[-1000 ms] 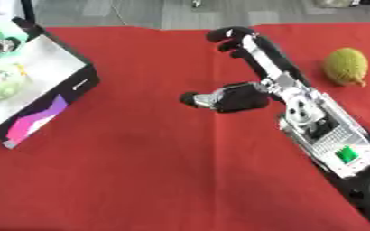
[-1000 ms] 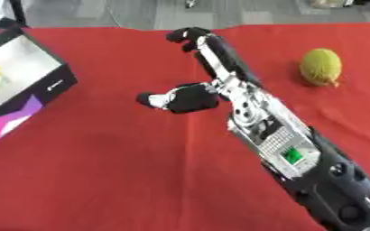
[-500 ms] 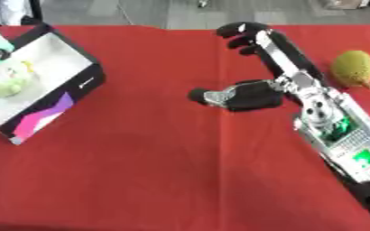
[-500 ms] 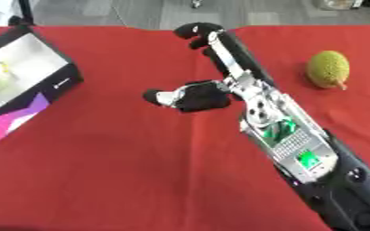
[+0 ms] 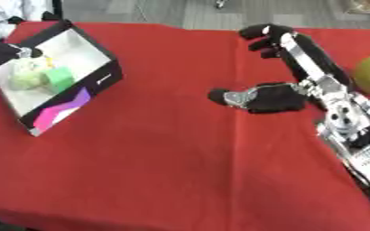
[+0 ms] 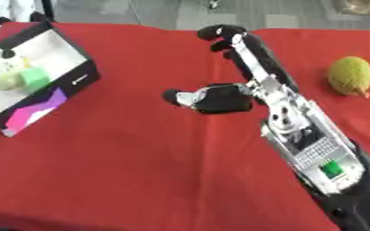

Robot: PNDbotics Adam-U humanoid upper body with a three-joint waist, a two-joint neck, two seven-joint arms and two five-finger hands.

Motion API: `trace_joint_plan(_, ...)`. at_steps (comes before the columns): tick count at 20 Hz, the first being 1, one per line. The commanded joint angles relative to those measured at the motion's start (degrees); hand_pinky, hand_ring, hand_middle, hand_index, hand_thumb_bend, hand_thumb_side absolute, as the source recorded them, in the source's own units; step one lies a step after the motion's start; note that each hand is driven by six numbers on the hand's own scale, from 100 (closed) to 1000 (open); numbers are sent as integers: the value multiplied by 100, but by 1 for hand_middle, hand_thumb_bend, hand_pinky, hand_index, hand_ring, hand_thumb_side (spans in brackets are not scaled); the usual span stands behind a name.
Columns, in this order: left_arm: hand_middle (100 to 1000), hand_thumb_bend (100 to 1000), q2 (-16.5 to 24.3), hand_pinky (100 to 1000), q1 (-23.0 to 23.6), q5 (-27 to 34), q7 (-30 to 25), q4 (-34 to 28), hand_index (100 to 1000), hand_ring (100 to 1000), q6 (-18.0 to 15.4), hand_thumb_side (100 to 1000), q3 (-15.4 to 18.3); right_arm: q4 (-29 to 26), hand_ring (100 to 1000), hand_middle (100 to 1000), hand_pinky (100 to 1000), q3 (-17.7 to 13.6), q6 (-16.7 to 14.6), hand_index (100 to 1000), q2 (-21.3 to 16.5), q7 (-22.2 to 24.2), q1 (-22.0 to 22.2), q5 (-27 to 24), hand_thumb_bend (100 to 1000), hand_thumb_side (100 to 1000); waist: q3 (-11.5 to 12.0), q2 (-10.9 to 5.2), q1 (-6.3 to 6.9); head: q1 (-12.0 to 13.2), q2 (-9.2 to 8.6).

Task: Pick up the objects with one hand, pass them to the other hand, and then place them into the box on the other side of the table.

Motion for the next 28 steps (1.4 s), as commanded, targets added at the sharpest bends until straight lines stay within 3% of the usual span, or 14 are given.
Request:
trace_joint_plan(1, 720, 859, 172, 742, -84, -35, 34, -54, 779, 709, -10, 424, 98, -120, 825, 811, 842, -76, 5, 824, -104, -25, -55, -25, 701, 269, 13, -149, -60, 49, -7)
trace_joint_plan(3, 721, 846, 183, 740, -71, -6, 78, -122, 782, 705, -16, 449, 112, -120, 825, 812, 842, -76, 2, 824, -106, -30, -58, -29, 701, 269, 17, -151, -62, 39, -7)
trace_joint_plan(8, 774, 760, 173, 727, 66, 368, 575, -721, 800, 699, -120, 650, 255, -120, 828, 816, 844, -135, 19, 828, -159, -62, -51, -15, 702, 271, 26, -149, -72, -126, -7)
trace_joint_plan(12, 774, 774, 111, 714, 344, 1187, 1388, -1566, 801, 685, -409, 661, 358, -99, 840, 836, 850, -398, 98, 843, -343, -96, -52, -73, 715, 274, 28, -144, -89, -366, -7)
trace_joint_plan(16, 761, 780, -15, 701, 681, 1926, 2088, -2413, 785, 670, -600, 645, 356, 41, 853, 862, 859, -879, 102, 850, -699, 224, -50, -304, 712, 271, 19, -138, -103, -653, -7)
trace_joint_plan(21, 752, 777, -278, 687, 1006, 2421, 2561, -3088, 775, 657, -747, 635, 425, 409, 872, 877, 875, -1390, -300, 859, -1211, 843, -71, -493, 715, 257, 8, -126, -104, -918, -7)
trace_joint_plan(28, 748, 777, -693, 681, 1304, 2695, 2873, -3510, 769, 653, -884, 632, 446, 1717, 883, 883, 890, -1730, -1090, 862, -1835, 1827, -317, -145, 696, 225, 37, -109, -105, -1271, -7)
